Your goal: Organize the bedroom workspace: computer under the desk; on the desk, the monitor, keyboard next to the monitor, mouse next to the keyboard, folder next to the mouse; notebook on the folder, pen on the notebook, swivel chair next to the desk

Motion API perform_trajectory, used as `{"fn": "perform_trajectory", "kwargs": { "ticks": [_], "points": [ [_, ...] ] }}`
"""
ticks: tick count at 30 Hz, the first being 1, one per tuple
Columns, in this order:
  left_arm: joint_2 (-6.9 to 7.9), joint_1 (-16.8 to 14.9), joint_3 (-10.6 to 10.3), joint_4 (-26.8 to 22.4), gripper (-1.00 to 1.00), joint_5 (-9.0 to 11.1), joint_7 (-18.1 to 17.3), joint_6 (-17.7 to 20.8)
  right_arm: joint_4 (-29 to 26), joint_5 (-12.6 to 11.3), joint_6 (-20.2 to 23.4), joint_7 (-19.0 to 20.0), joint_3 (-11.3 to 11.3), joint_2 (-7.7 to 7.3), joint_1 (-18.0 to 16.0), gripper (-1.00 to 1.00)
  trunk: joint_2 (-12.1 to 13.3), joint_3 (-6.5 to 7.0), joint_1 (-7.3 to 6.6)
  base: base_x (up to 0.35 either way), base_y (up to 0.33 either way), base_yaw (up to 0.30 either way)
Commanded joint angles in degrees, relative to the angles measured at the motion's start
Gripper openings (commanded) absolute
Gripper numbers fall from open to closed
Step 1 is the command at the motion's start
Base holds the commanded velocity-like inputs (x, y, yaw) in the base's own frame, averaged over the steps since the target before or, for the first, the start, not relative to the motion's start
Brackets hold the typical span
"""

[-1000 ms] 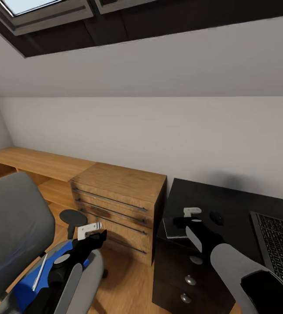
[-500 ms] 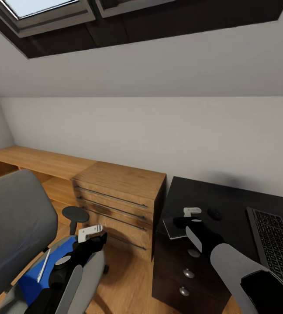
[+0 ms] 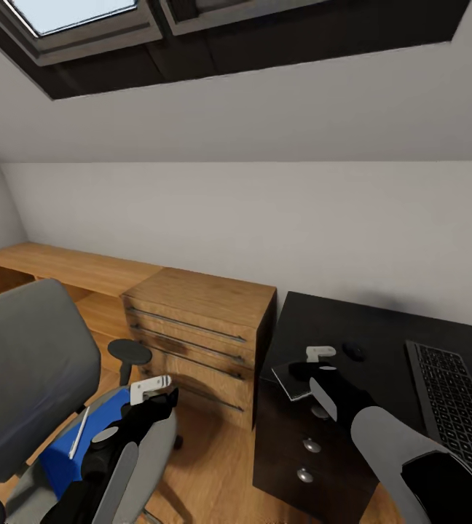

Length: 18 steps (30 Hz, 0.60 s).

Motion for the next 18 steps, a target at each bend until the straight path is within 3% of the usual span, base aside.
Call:
{"fn": "perform_trajectory", "kwargs": {
  "ticks": [1, 10, 18],
  "points": [
    [0.01, -0.04, -0.06, -0.08, 1.00, 0.61, 0.52, 0.20, 1.49, -0.93, 0.28, -0.42, 0.58, -0.06, 0.01, 1.00, -0.03, -0.07, -0.01, -0.068, 0.000, 0.000],
    [-0.05, -0.04, -0.06, -0.08, 1.00, 0.61, 0.52, 0.25, 1.49, -0.93, 0.28, -0.42, 0.58, -0.10, 0.02, 1.00, -0.03, -0.07, -0.01, -0.205, 0.000, 0.000],
    [-0.06, -0.04, -0.06, -0.08, 1.00, 0.61, 0.52, 0.25, 1.45, -0.88, 0.25, -0.36, 0.58, -0.10, 0.02, 1.00, -0.03, -0.07, -0.01, -0.035, 0.000, 0.000]
  ]
}}
